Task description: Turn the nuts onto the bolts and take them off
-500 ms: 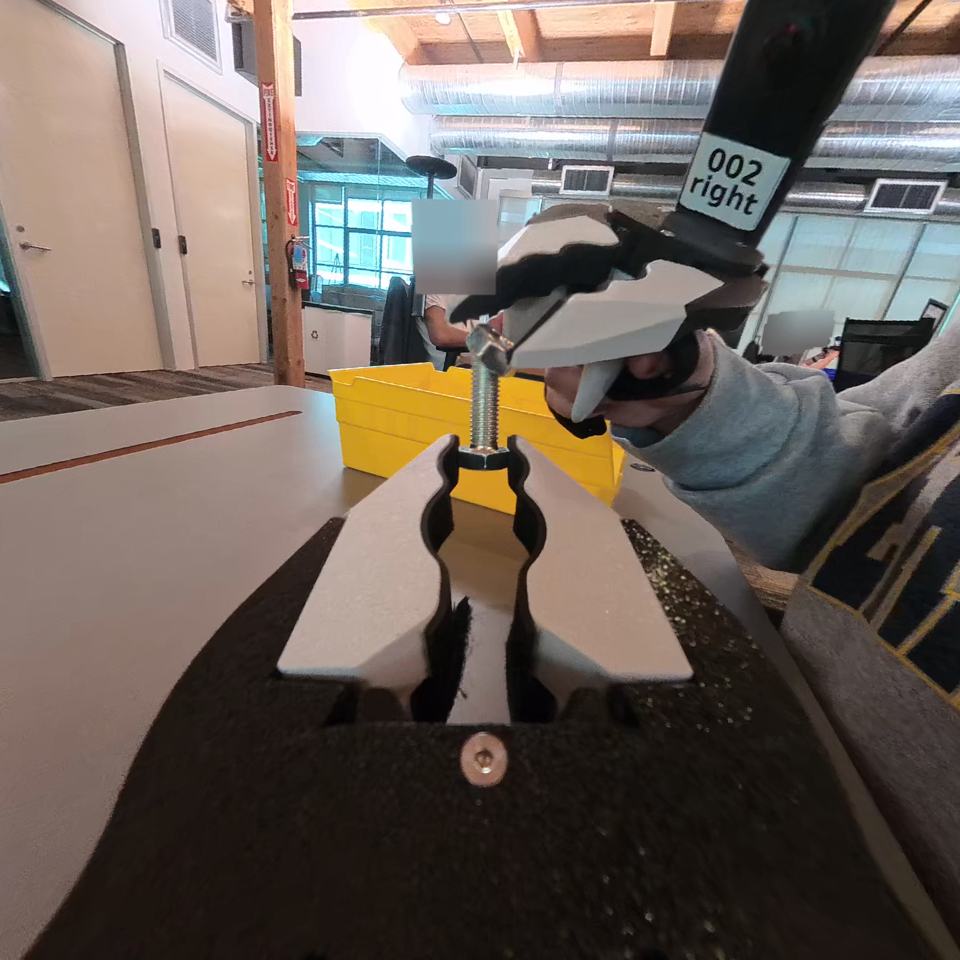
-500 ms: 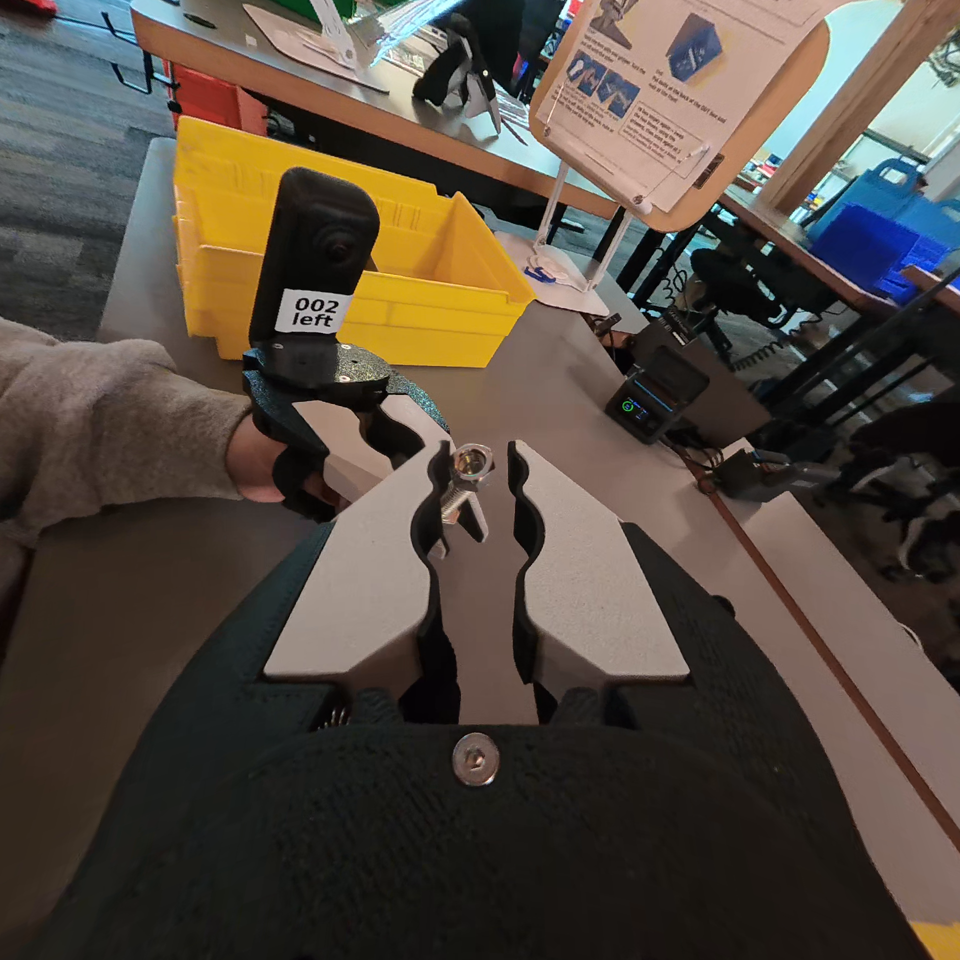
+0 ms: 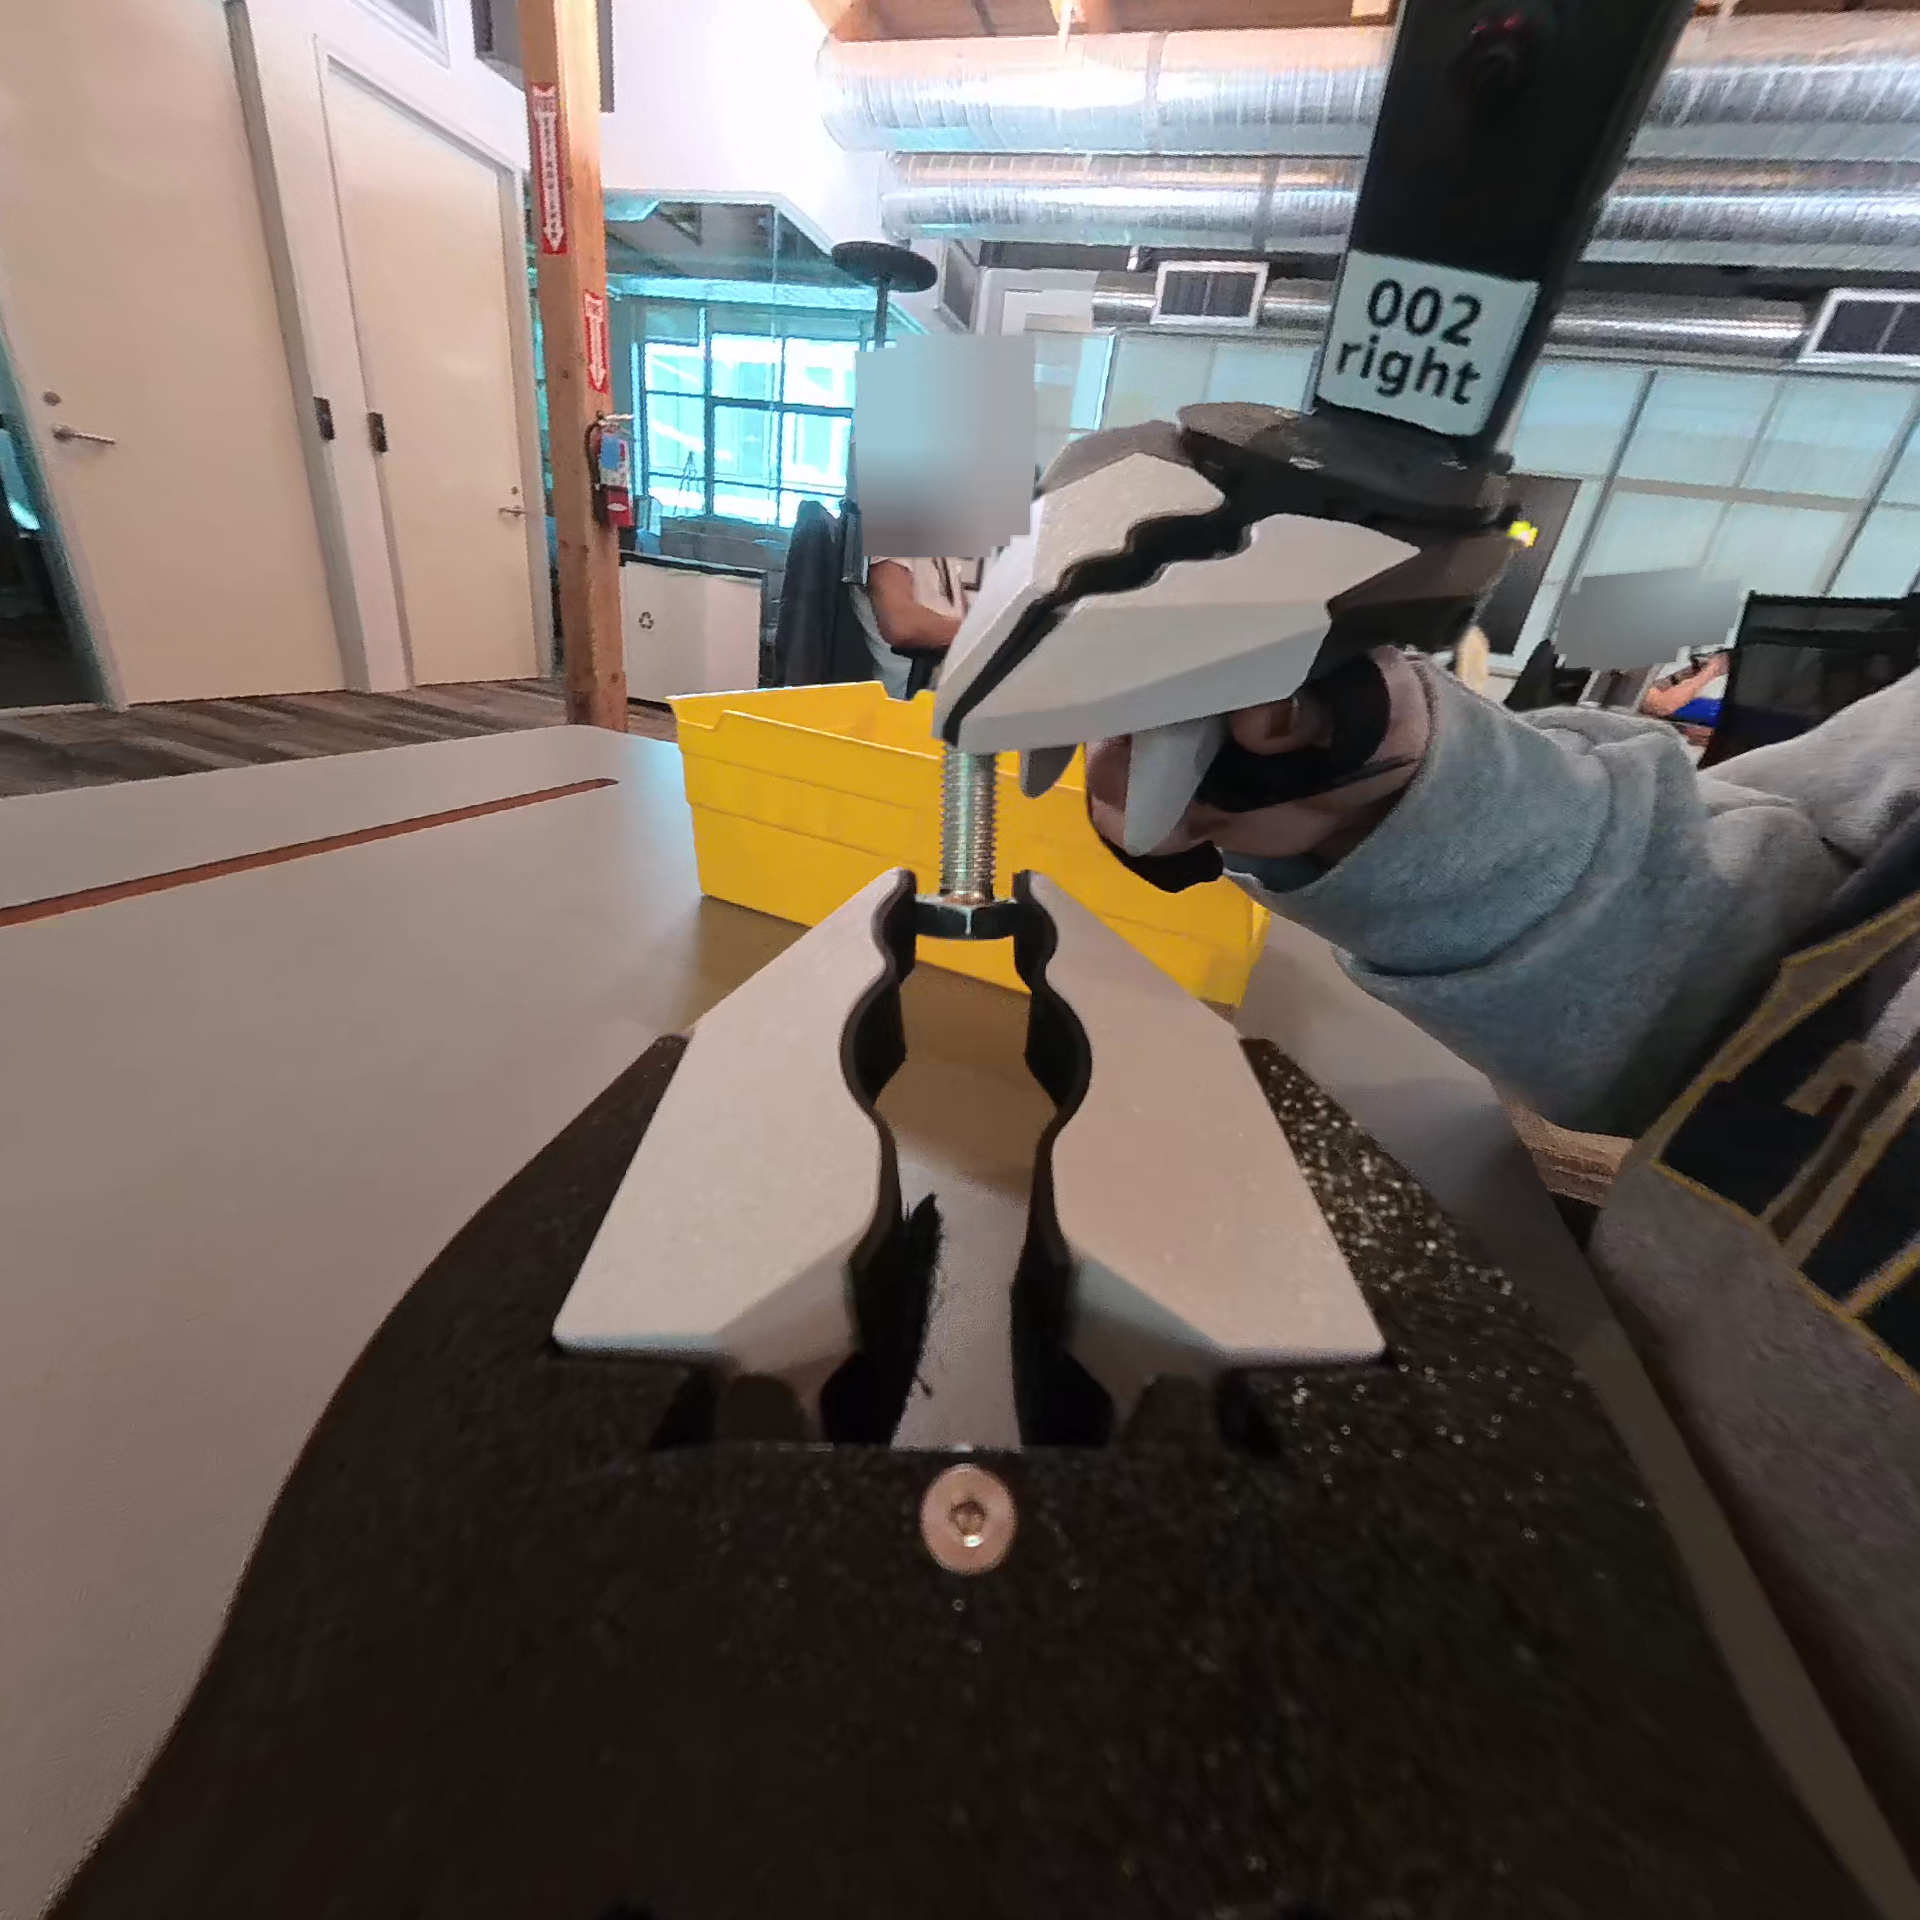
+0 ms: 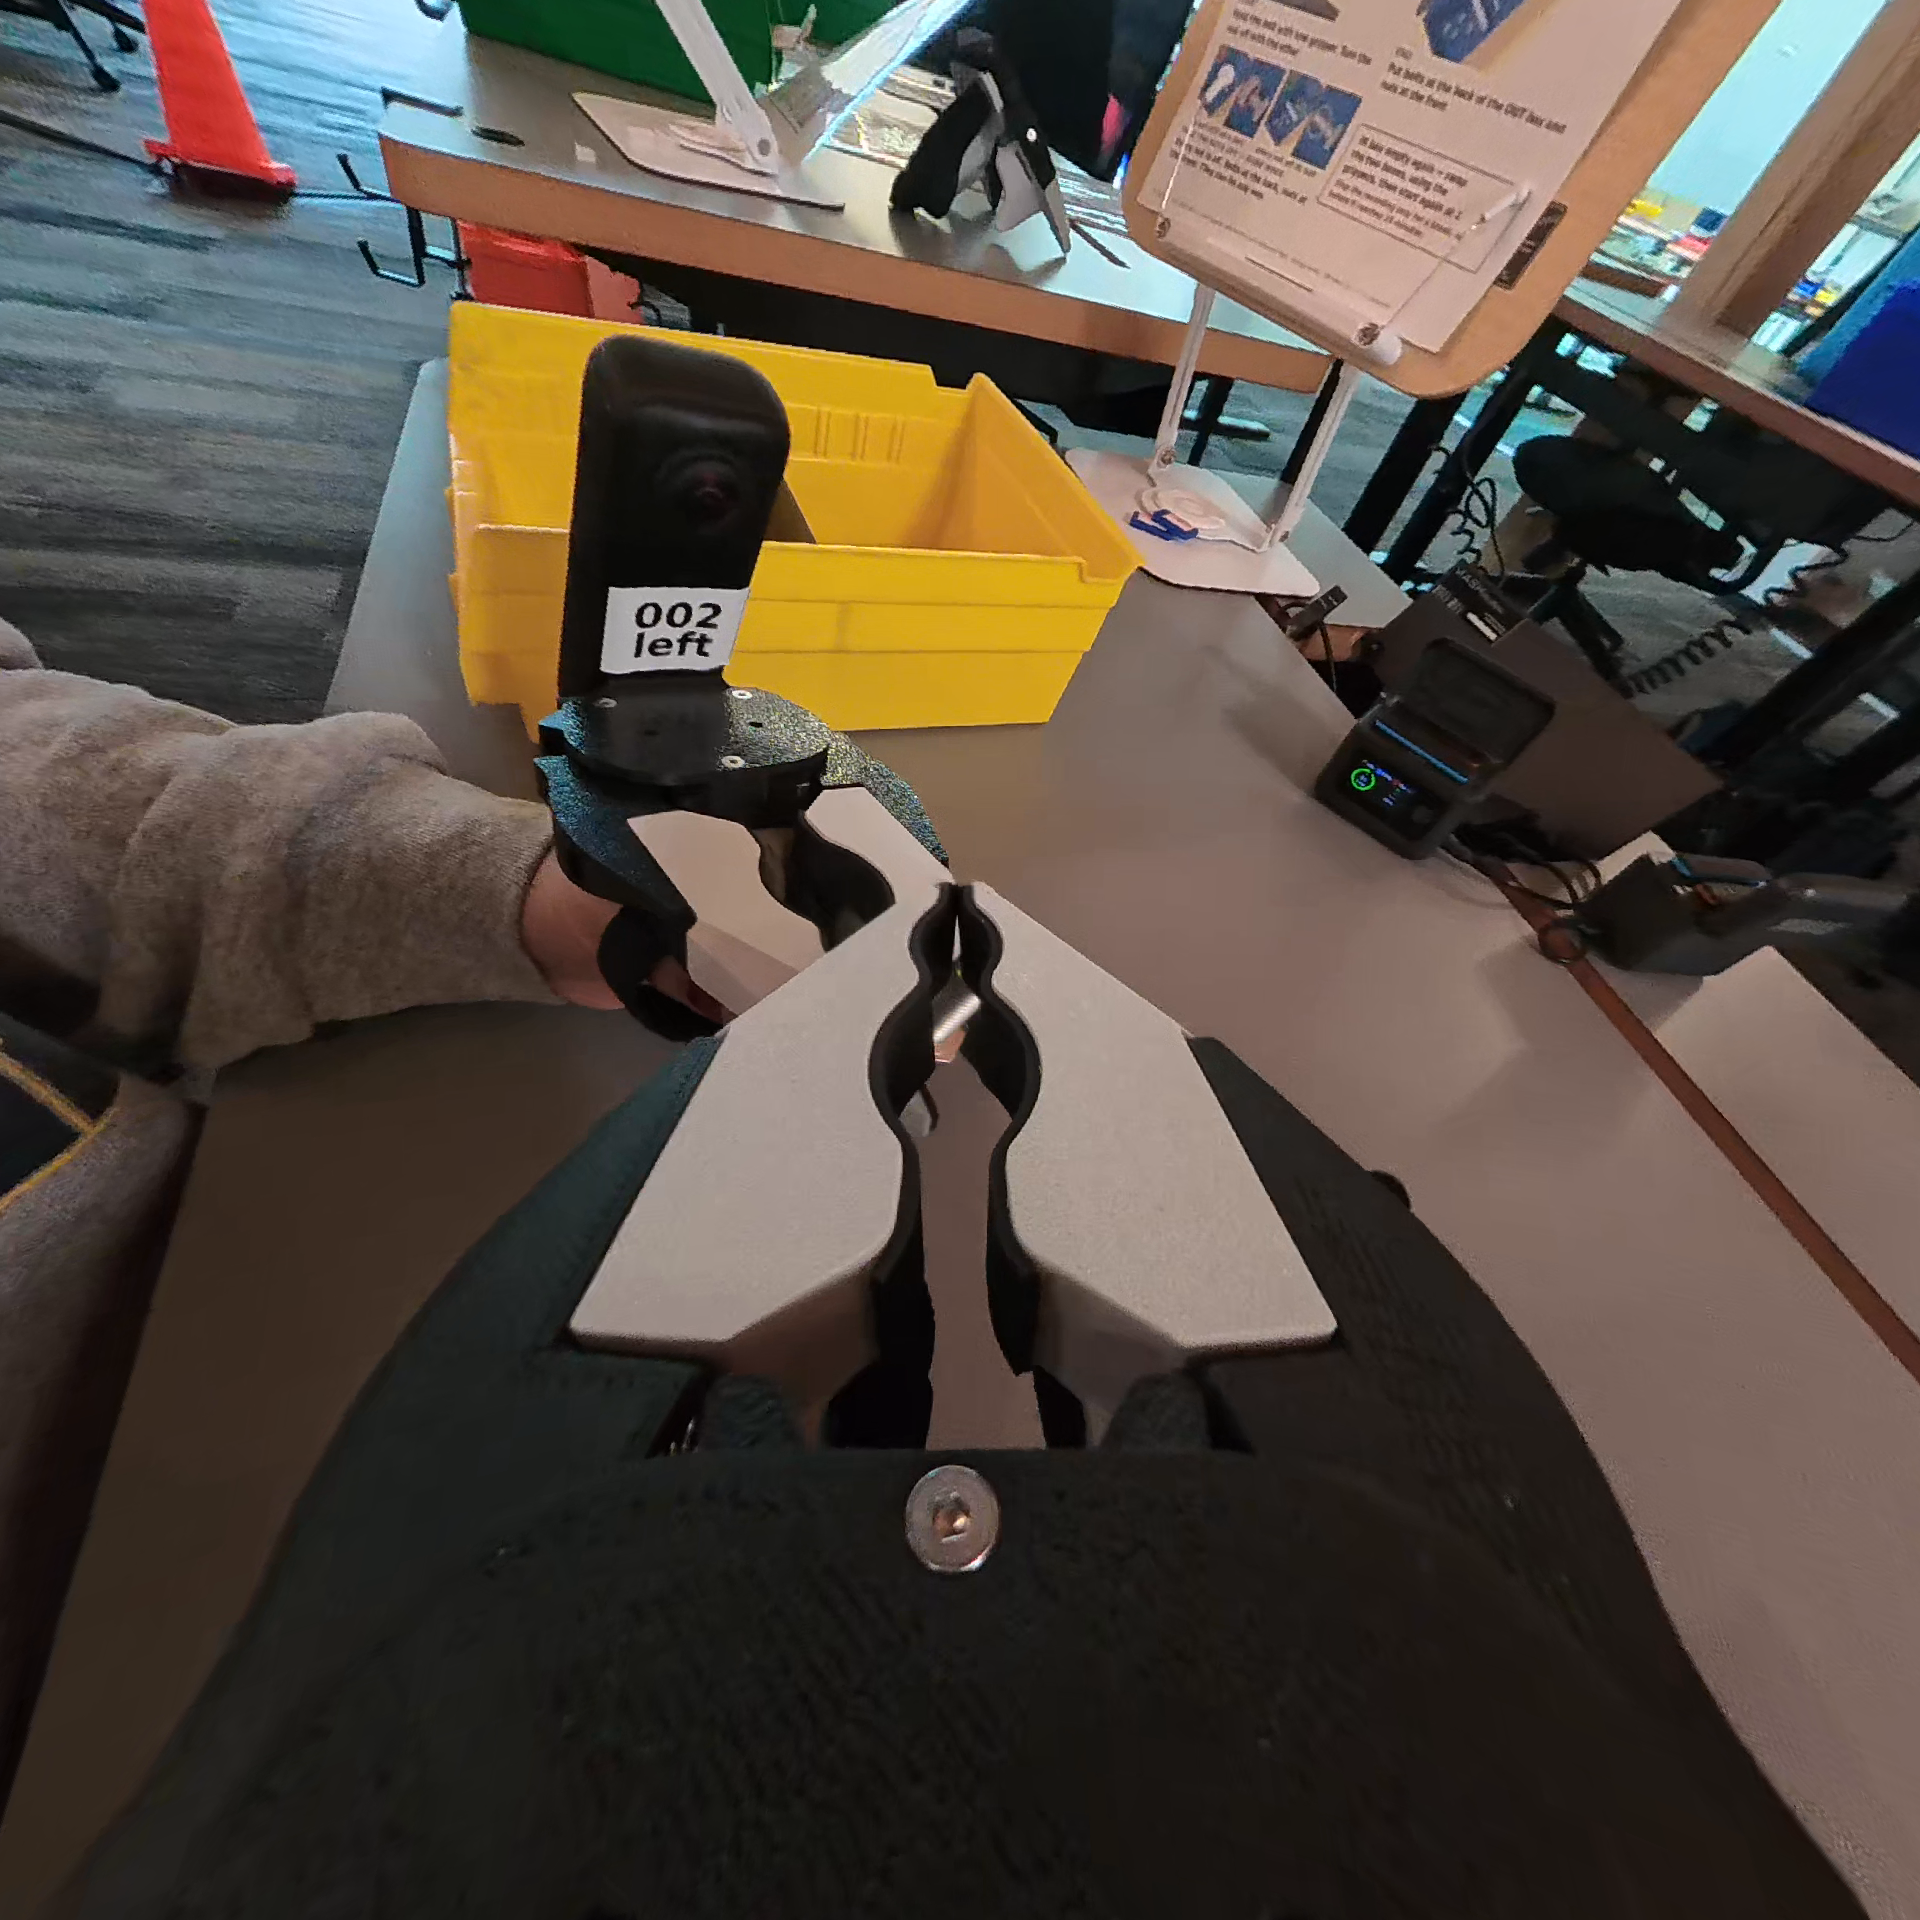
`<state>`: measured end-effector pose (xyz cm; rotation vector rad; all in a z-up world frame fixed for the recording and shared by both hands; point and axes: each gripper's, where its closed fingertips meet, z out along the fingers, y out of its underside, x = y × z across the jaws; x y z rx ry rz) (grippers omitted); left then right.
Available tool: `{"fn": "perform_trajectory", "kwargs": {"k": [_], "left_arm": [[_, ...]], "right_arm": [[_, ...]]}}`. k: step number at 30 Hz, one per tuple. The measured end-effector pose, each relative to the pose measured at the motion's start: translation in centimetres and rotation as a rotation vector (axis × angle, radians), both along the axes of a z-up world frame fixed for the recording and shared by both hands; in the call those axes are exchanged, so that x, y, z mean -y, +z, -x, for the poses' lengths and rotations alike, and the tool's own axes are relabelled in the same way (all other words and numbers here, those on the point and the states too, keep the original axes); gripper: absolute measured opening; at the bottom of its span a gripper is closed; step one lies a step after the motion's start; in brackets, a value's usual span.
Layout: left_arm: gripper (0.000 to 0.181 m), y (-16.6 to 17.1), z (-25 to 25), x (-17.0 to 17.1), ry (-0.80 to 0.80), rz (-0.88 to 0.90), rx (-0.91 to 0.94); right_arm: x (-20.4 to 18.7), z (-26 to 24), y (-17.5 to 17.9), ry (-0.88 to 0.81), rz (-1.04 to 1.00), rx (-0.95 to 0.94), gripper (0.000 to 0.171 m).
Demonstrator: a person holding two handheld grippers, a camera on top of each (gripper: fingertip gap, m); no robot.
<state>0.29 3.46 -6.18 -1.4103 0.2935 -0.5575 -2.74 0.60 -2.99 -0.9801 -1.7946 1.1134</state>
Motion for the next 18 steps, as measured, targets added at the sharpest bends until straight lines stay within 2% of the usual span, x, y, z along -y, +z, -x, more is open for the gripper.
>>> {"fn": "perform_trajectory", "kwargs": {"k": [5,7,9,13,15,18], "left_arm": [[0.016,0.3,3.5,-0.9,0.187,-0.020,0.031],[0.016,0.8,5.7,-0.9,0.274,-0.048,0.077],[0.016,1.1,7.7,-0.7,0.362,-0.077,0.108],[0.016,1.3,9.0,-0.2,0.459,-0.108,0.078],[0.016,1.3,8.8,-0.2,0.462,-0.111,0.053],[0.016,1.3,8.6,-0.2,0.453,-0.111,0.041]], "right_arm": [[-1.8,0.6,0.4,-0.140,-0.004,-0.081,0.002],[-2.7,0.7,-0.5,-0.202,0.030,-0.067,0.005],[-2.1,0.6,-2.8,-0.173,0.087,0.028,0.009],[-1.2,0.4,-9.4,-0.128,0.110,0.351,0.025],[-0.8,0.1,-11.6,-0.118,0.115,0.449,0.031],[-0.9,-0.2,-13.7,-0.127,0.067,0.519,0.031]]}}
